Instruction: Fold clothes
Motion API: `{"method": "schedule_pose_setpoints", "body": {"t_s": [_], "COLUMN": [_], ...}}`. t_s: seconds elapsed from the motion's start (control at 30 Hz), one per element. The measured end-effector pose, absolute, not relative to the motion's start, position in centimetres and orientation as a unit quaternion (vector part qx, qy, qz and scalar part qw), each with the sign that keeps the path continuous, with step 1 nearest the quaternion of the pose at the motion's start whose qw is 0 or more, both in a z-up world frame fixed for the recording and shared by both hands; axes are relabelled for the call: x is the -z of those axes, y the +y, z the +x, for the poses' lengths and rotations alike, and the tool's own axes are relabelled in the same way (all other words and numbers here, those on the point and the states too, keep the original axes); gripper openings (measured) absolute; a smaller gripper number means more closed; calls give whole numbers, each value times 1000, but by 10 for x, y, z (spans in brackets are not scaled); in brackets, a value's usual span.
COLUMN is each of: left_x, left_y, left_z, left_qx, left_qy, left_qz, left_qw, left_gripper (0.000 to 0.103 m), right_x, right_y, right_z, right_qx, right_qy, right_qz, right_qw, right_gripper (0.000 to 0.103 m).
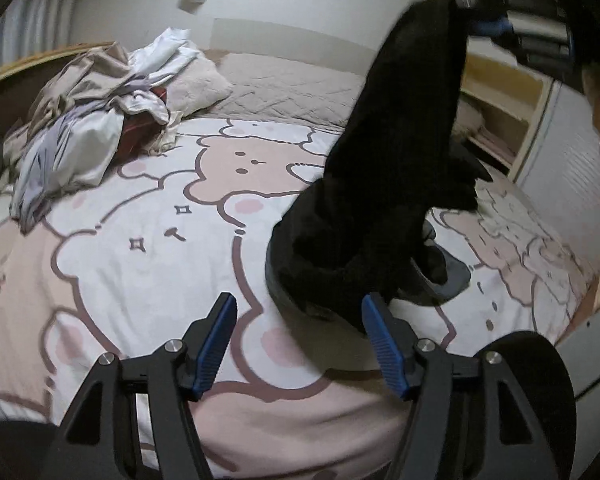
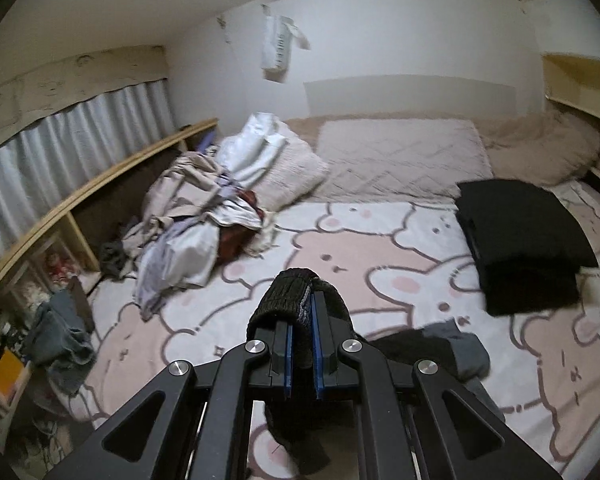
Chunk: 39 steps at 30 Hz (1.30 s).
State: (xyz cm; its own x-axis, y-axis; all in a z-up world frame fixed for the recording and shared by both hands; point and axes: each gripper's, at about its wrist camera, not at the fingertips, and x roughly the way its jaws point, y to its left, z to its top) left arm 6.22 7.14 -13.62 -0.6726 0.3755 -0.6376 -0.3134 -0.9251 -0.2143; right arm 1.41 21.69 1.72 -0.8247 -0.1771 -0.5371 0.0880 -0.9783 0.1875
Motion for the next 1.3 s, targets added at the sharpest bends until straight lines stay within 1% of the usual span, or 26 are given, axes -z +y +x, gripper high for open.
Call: {"method": "schedule_pose_setpoints", "body": {"t_s": [0.13,0.27,0.47,0.67,0.73,0.77,0.87,0.93,0.97,1.03,1.1,1.23,1.3], "left_x": [146,150,156,180,184,185,182,171,165,145,121,63,30], "left_y": [86,92,82,93,100,100,89,70,62,46,31,9,2], "left_z": [63,60,47,34,31,29,21,13,10,0,-10,-25,-27], "left_qx": [-914,-919,-914,-893,-892,-896,-910,-921,-926,-939,-949,-966,-975], "left_qy": [-49,-55,-104,-134,-130,-123,-108,-107,-102,-85,-76,-80,-79], "left_qz": [-357,-358,-373,-413,-416,-413,-395,-374,-362,-331,-299,-232,-193], "left_qw": [186,157,121,120,120,111,57,19,2,-37,-63,-75,-72], "left_gripper": [65,65,65,65,65,68,68,68,72,73,73,73,73], "right_x": [-24,-28,-30,-34,-37,-38,-39,-38,-37,-32,-28,-33,-41], "right_y": [209,207,208,213,215,215,224,235,240,254,263,265,263], "right_z": [15,16,19,22,23,24,29,32,34,36,39,50,55], "right_qx": [953,954,954,955,955,956,960,963,963,960,956,957,961], "right_qy": [-70,-66,-67,-76,-77,-77,-75,-76,-77,-89,-106,-108,-96], "right_qz": [282,281,281,276,273,272,265,258,258,263,270,266,256], "right_qw": [80,85,87,83,82,80,54,20,2,-30,-37,-44,-50], "right_gripper": [8,8,8,8,8,8,8,8,8,8,8,8,8]}}
